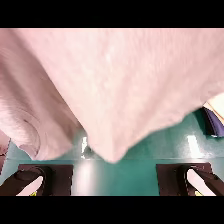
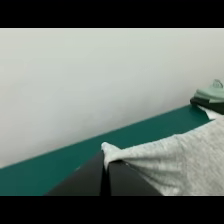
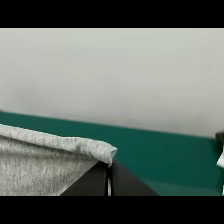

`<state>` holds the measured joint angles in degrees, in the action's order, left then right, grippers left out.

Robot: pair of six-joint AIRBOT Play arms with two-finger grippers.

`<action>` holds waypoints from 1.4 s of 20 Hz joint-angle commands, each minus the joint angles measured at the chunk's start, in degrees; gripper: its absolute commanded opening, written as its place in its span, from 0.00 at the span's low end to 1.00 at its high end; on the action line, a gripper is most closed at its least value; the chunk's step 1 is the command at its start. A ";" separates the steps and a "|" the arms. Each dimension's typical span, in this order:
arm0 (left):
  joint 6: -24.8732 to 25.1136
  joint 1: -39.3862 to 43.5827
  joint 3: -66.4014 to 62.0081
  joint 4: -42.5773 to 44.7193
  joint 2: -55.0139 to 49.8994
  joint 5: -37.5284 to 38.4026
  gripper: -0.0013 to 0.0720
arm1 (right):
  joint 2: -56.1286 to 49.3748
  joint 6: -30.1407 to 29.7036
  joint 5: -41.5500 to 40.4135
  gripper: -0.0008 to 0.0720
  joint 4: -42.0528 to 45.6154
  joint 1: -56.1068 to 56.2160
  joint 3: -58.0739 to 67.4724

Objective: Fold the shirts.

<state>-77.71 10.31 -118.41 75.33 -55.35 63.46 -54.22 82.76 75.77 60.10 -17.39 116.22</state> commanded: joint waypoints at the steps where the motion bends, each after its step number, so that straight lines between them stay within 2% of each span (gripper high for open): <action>1: 0.15 -0.07 7.56 -0.46 -7.80 3.78 0.04 | -7.63 4.31 15.23 0.02 0.17 -0.15 0.04; 3: 0.17 -0.04 11.39 -0.87 -15.93 9.94 0.04 | -13.33 5.57 19.50 0.03 2.40 2.14 -3.43; 6: 0.17 -0.07 13.55 -1.01 -29.88 15.15 0.04 | -20.70 5.70 16.90 0.03 11.10 6.67 -13.79; 8: 0.11 -0.07 13.55 -1.05 -37.29 12.52 0.04 | -25.66 5.70 10.97 0.03 15.06 8.79 -20.37; 10: 0.11 -0.07 13.55 -1.51 -41.35 8.26 0.04 | -29.97 5.77 3.87 0.03 14.36 9.18 -24.41; 14: 0.11 -0.07 13.53 -1.29 -42.60 -1.20 0.05 | -34.60 5.97 -5.03 0.03 12.92 9.11 -26.25; 15: 0.11 -0.07 13.53 -0.79 -42.62 -1.49 0.17 | -34.71 5.97 -6.36 0.03 12.92 9.11 -26.25; 16: -0.09 -0.07 13.53 0.20 -42.60 -1.22 0.62 | -34.62 5.95 -6.88 0.13 12.81 9.11 -26.10; 17: -0.59 -0.09 13.29 1.62 -42.60 -0.22 0.91 | -34.62 5.90 -6.16 0.43 12.92 9.01 -25.49; 18: -0.74 -0.20 12.90 3.04 -42.60 1.64 0.92 | -34.62 5.90 -4.31 0.49 12.90 8.48 -24.39; 21: -3.80 -2.21 11.13 3.93 -42.40 9.53 0.92 | -33.29 5.09 3.41 0.43 12.90 7.13 -22.08; 24: -4.44 -5.62 12.44 3.41 -39.85 18.21 0.92 | -26.47 2.58 6.38 0.43 12.90 6.56 -28.89; 26: -4.57 -7.63 18.49 -0.68 -35.60 18.36 0.92 | -20.65 1.75 6.36 0.43 10.99 6.56 -36.96; 28: -4.61 -8.28 29.99 -2.91 -29.11 16.57 0.92 | -15.74 -0.37 6.23 0.43 4.87 6.56 -44.85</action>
<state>-81.82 3.77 -98.02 75.68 -90.50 78.52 -76.14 85.03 80.79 70.54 -10.72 80.12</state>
